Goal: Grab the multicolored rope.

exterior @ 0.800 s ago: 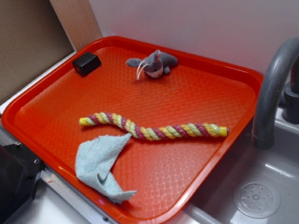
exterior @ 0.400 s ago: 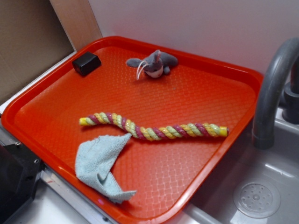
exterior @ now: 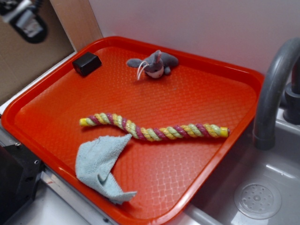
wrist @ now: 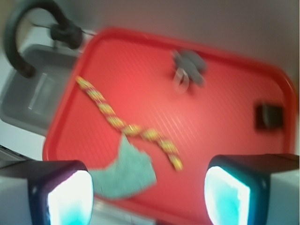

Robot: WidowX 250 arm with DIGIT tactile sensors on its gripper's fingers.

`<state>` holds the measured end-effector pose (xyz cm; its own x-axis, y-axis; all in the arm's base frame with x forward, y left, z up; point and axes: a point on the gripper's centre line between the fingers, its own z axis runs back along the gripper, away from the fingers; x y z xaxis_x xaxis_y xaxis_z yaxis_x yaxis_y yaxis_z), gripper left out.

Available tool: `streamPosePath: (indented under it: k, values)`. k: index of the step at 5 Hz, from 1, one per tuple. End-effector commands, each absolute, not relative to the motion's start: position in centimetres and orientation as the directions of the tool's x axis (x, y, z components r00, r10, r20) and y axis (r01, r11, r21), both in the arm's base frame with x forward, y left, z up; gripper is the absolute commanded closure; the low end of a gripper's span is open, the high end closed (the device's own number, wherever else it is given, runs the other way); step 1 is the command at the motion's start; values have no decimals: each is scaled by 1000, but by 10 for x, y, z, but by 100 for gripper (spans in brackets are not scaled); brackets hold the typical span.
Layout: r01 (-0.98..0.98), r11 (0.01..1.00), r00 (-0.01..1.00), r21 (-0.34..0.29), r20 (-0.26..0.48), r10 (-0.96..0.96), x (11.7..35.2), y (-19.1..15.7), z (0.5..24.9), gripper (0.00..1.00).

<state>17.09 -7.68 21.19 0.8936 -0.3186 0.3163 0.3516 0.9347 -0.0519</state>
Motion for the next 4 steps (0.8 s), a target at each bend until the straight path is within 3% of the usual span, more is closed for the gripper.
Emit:
streamPosePath:
  k: [1, 2, 4]
  values:
    - [576, 817, 752, 22, 379, -540, 211, -140, 180, 0]
    - [626, 779, 737, 2, 324, -593, 215, -157, 149, 0]
    - [644, 764, 749, 22, 187, -636, 213, -157, 86, 0]
